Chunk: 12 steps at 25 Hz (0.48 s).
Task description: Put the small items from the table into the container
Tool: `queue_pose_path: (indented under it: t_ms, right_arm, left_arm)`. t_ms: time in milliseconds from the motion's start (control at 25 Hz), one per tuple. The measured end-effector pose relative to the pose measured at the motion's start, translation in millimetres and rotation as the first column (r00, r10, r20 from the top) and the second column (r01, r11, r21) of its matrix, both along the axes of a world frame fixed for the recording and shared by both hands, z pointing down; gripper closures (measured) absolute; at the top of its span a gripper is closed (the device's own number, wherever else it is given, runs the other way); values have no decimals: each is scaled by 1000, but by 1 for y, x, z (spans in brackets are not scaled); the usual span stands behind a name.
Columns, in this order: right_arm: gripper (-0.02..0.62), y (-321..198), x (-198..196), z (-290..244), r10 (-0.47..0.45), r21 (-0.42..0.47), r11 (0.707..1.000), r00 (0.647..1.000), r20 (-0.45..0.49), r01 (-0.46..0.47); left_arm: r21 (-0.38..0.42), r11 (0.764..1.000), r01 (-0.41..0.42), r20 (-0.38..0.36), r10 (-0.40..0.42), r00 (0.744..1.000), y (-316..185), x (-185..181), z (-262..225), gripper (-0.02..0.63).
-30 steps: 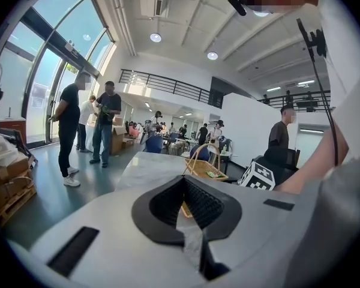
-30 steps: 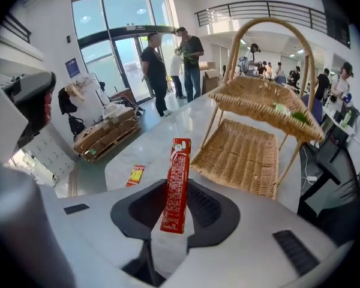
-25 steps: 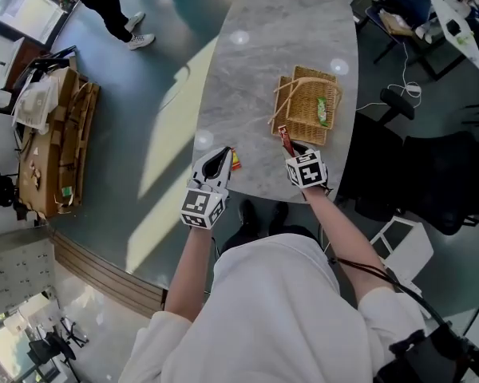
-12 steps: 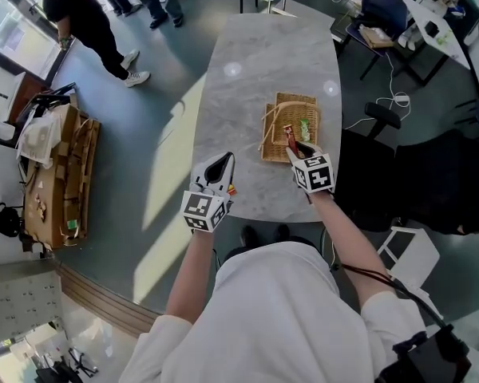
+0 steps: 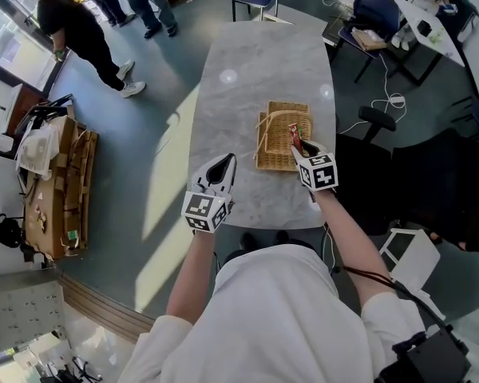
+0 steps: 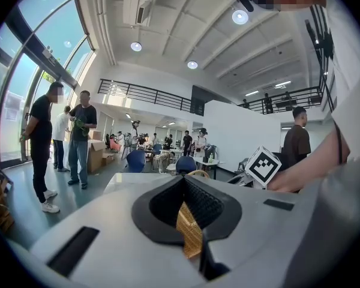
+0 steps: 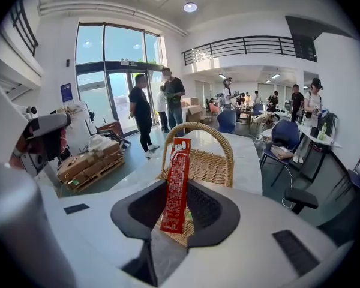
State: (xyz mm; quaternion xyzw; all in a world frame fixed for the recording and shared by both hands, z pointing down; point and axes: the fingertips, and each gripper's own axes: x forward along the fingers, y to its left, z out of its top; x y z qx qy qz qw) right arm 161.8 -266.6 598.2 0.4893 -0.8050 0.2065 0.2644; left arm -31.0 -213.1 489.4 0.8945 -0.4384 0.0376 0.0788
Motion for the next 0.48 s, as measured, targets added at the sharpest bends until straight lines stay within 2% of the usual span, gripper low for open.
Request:
queue_pose_path:
  t_ms: [480]
  right_arm:
    - [479, -22, 21, 29, 5, -52, 999, 999, -36, -7]
  left_arm:
    - [-29, 999, 30, -3, -30, 1000, -8, 4, 10, 598]
